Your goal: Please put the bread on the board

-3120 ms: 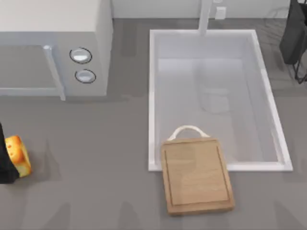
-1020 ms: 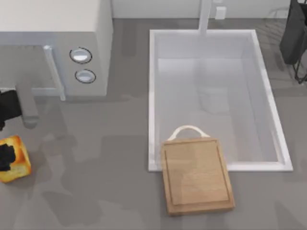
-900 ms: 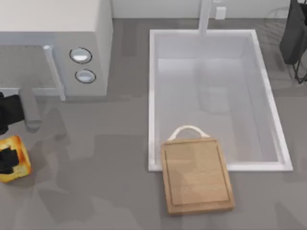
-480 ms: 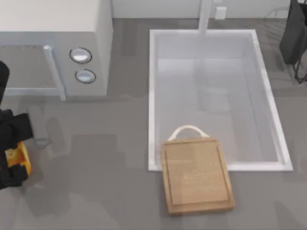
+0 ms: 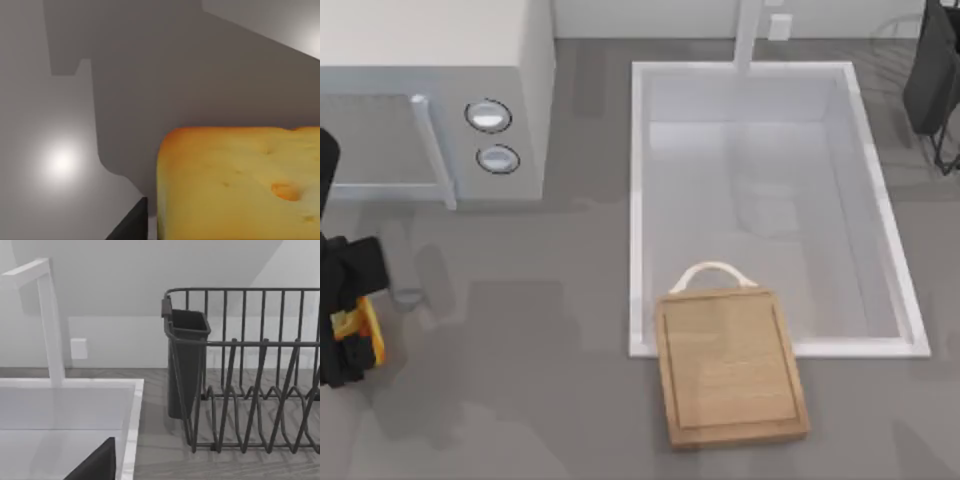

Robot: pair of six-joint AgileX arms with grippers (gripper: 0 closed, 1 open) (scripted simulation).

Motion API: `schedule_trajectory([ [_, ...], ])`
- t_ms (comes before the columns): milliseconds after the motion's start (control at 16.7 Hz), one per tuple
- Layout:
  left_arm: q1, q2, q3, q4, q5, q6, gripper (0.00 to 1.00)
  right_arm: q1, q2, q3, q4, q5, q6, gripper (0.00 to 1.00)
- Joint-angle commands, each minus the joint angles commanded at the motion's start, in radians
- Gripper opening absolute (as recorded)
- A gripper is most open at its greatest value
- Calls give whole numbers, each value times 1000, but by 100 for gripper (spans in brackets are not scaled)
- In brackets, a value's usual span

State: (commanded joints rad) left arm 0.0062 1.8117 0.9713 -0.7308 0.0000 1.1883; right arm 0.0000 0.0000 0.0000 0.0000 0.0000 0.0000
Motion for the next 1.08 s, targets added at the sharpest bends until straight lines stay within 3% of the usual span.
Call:
schedule_trajectory([
  [480,0,0,0,0,0,0,2,0,0,0,0,0,0,100],
  [1080,-1,-3,2,-3,0,1,0,0,0,0,0,0,0,100],
])
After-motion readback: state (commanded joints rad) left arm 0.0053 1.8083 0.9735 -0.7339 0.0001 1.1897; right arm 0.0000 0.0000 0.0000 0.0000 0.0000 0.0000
